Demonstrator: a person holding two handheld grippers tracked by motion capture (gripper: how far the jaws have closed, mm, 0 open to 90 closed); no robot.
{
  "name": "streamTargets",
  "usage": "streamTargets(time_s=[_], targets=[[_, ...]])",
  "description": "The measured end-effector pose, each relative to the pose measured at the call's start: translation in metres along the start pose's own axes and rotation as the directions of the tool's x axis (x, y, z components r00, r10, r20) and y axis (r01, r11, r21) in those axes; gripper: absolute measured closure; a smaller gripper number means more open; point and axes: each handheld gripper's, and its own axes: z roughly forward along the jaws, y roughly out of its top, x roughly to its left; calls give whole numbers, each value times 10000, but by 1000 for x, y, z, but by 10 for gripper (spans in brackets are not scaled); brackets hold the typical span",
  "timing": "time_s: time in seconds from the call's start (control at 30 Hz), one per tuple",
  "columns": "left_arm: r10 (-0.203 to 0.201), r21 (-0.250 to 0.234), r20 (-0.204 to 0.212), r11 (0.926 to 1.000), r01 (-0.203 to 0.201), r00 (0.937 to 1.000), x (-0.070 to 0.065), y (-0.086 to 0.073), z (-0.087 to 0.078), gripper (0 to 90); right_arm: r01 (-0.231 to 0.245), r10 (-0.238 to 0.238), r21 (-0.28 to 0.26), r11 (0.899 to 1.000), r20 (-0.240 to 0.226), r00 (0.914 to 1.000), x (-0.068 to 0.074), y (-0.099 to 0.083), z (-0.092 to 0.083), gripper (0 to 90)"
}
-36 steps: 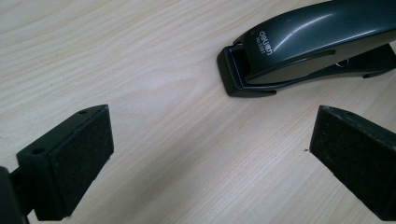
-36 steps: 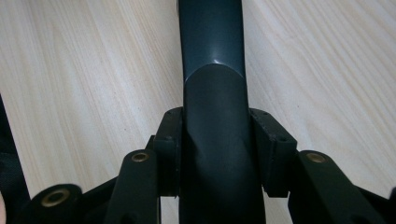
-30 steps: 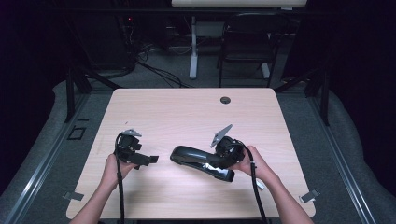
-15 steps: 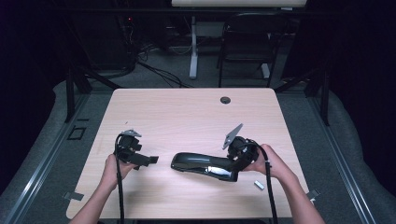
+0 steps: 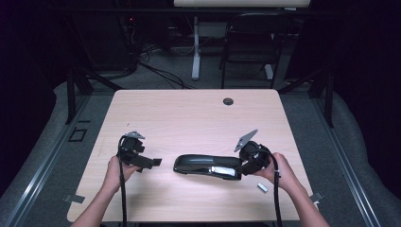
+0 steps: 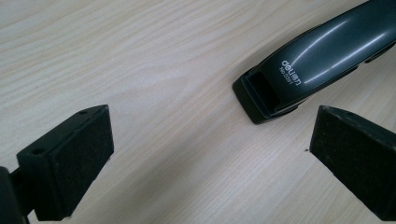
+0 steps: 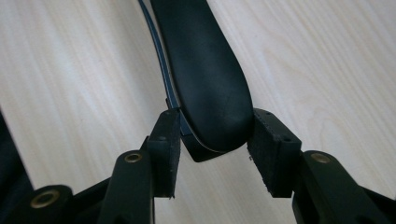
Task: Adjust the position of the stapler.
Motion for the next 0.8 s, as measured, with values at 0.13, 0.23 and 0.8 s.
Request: streamTargets(time_s=[0.13, 0.23, 0.8], targets=[[-66, -7, -7, 10000, 66, 10000, 0, 0, 1, 0, -153, 156, -189, 9997, 162, 9997, -5, 0, 2, 528], [-15, -19, -29, 10000, 14, 10000, -1, 1, 1, 0, -321, 330, -325, 9990, 275, 9991, -6, 0, 3, 517], [46, -306, -83, 9995, -48, 10000, -7, 3, 1, 0, -1307, 1411, -1032, 9860, 1009, 9848, -12, 2, 11, 391]])
